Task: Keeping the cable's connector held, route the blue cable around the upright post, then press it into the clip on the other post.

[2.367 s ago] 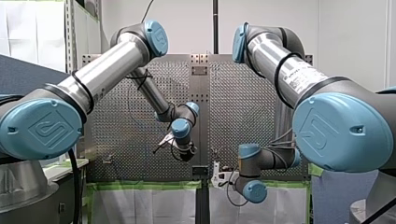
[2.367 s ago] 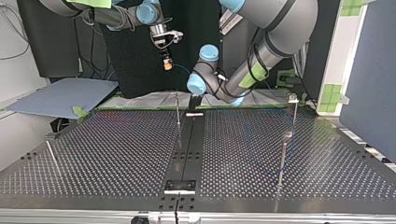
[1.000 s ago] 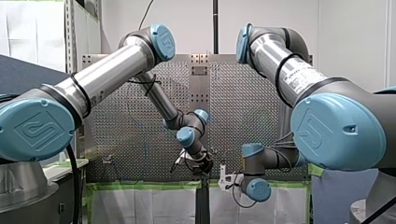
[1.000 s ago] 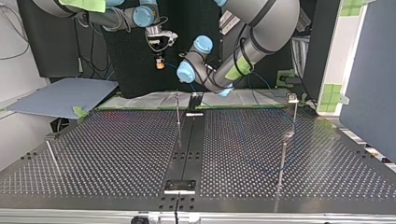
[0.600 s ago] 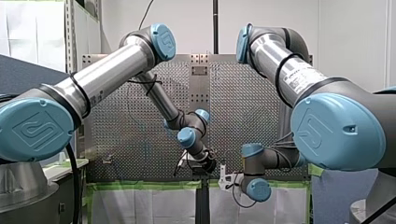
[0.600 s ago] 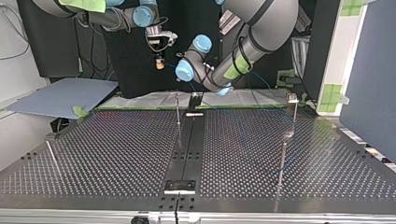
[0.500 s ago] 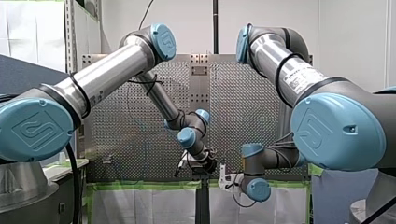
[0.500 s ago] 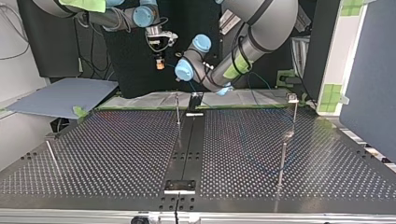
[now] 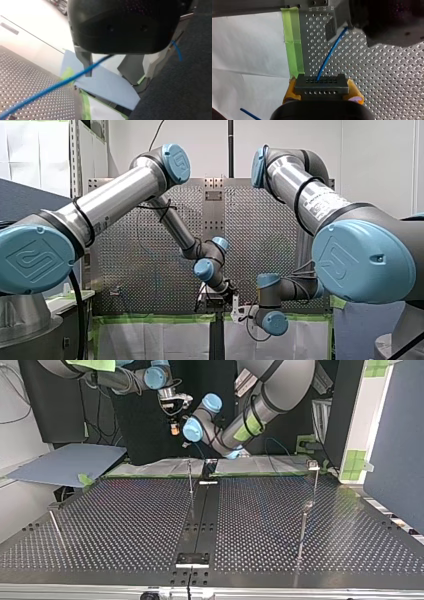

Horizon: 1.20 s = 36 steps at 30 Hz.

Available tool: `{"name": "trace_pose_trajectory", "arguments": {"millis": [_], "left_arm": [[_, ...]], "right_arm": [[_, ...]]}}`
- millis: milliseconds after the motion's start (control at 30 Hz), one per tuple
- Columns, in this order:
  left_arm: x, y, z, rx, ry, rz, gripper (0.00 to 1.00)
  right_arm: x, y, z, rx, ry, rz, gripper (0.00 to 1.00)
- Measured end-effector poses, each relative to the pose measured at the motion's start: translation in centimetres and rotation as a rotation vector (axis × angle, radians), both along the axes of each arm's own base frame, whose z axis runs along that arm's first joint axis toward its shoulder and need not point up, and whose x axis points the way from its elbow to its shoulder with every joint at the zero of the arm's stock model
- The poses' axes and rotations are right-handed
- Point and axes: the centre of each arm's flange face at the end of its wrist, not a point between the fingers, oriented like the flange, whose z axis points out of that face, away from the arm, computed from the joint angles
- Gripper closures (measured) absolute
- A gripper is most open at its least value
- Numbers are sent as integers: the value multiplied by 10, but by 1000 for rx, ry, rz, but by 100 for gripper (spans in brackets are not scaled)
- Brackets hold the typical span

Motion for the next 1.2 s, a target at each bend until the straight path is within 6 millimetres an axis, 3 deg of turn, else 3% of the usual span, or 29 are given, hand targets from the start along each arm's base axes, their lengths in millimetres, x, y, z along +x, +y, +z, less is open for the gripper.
{"name": "trace_pose_trajectory", "arguments": {"millis": [333, 367, 400, 467, 500, 567, 600, 667, 700, 867, 933, 967, 1200], "left_arm": [[-3, 0, 0, 44, -28, 30, 2], [-2, 1, 0, 48, -29, 34, 8], [-2, 2, 0, 52, -30, 37, 8], [-2, 3, 0, 63, -33, 44, 26], [-2, 3, 0, 68, -35, 48, 26], [-2, 5, 0, 77, -39, 57, 50], [-1, 5, 0, 82, -42, 62, 50], [0, 7, 0, 90, -49, 74, 67], [0, 7, 0, 94, -51, 79, 67], [1, 9, 0, 104, -58, 92, 88], [1, 9, 0, 105, -59, 94, 88], [1, 9, 0, 106, -59, 95, 99], [3, 12, 1, 125, -72, 113, 99]], "right_arm": [[2, 2, 0, 3, -4, 5, 100], [2, 2, 0, 3, -4, 5, 100], [2, 2, 0, 3, -3, 5, 100], [2, 2, 0, 3, -3, 6, 100], [2, 2, 0, 3, -3, 6, 100], [2, 2, 0, 3, -3, 6, 100], [2, 2, 0, 3, -3, 7, 100], [2, 3, 0, 4, -3, 7, 100], [2, 3, 0, 4, -3, 7, 100], [2, 3, 0, 4, -2, 8, 100], [2, 3, 0, 4, -2, 8, 100], [2, 3, 0, 4, -2, 7, 100], [3, 3, 0, 2, -3, 8, 100]]}}
